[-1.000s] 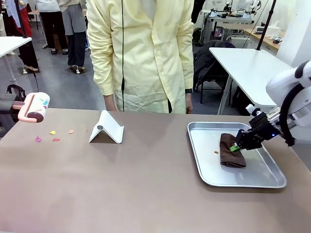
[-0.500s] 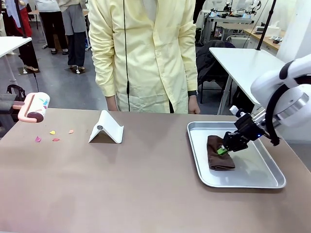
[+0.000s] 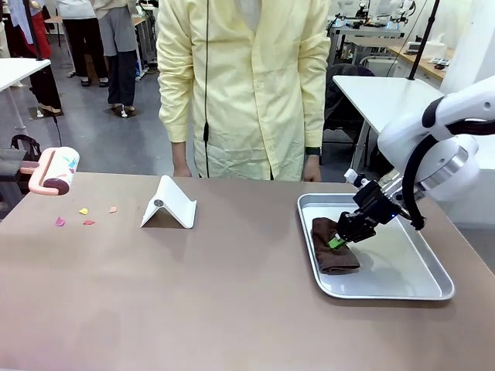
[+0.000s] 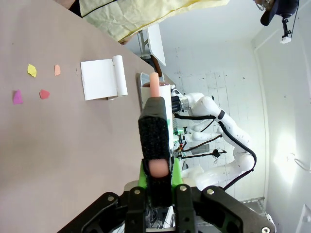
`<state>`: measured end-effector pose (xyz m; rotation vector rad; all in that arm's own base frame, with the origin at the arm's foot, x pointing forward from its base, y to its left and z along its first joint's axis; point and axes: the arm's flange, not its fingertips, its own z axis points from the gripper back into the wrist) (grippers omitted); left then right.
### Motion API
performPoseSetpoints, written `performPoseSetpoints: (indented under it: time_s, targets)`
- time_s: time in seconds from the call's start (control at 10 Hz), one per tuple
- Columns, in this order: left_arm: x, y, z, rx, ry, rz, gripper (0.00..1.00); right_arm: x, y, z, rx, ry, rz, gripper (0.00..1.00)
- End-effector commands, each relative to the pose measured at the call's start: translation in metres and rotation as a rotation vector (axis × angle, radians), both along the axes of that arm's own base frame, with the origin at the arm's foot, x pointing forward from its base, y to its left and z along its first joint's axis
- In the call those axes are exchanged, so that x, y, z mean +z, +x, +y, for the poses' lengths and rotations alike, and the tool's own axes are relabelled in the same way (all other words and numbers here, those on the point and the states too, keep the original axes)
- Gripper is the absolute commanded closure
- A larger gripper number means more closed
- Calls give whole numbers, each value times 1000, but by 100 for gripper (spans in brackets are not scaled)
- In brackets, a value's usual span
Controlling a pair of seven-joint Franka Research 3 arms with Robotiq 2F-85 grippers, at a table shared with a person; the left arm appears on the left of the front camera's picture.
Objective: Clean the surface of the table.
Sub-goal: If a person points to the right, clean the right side of the table with your right hand, and if they point to the left, clean the left side with your left hand.
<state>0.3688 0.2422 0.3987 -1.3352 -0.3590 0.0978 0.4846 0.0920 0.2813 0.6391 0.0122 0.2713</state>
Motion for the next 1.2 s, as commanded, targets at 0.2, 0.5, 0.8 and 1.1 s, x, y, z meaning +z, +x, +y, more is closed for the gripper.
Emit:
performPoseSetpoints:
  time_s: [0.2,0.5,0.8,1.1]
  targets:
    - [3,-3,-1,-14,5,-13,100,-2,3,-36,-78,-29,-21,95]
    - [3,-3,-1,-14,5,-13,100,19,2,-94,-188,-51,-34,95]
    - [3,-3,-1,-14,5,-13,100,28,0,-127,-264,-34,-47,95]
    - [3,-3,-1,-14,5,-13,100,43,-7,-149,-308,70,-79,95]
